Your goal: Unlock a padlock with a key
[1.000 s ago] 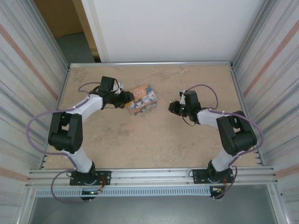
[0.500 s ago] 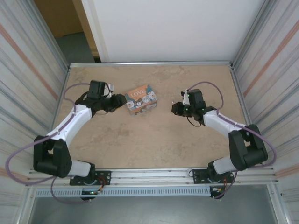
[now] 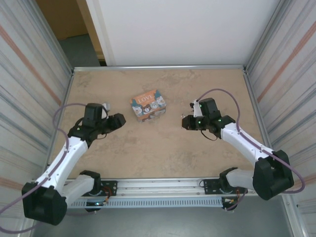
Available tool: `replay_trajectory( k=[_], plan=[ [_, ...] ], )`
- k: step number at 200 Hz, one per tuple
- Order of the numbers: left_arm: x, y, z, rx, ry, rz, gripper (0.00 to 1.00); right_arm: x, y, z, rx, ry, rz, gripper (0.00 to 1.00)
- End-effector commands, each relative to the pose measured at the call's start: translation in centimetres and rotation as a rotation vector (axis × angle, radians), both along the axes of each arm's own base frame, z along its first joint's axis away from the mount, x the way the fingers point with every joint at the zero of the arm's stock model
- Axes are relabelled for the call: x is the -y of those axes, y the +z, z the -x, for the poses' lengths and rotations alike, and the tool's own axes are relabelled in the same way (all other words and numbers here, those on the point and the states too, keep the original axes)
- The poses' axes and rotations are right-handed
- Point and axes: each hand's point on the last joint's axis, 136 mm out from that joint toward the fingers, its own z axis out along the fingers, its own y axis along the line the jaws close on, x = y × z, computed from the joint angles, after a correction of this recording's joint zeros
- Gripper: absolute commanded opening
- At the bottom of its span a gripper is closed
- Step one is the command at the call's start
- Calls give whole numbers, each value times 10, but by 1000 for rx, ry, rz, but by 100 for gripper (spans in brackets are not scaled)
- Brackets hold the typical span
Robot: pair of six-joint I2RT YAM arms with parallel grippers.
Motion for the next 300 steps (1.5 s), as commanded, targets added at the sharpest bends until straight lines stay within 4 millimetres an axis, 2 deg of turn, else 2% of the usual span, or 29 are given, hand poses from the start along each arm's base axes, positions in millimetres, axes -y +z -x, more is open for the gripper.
replay_trajectory(
  k=[1,44,95,194,247,300],
  plan=[
    [-11,0,3,47,49,-11,59,-7,9,18,-21,65,6,0],
    [-24,-4,16,89,99,-27,64,-21,1,36,-87,111,13,0],
    [-30,-12,27,94,128,-23,66,-43,-25,53,-215,161,20,0],
    [-36,-21,30,77,144,-35,68,-58,-69,53,-328,182,32,0],
    [-37,-23,30,77,141,-39,84,-57,-87,53,-355,180,58,0],
    [-37,-26,29,70,148,-42,99,-60,-98,53,-377,188,59,0]
  ],
)
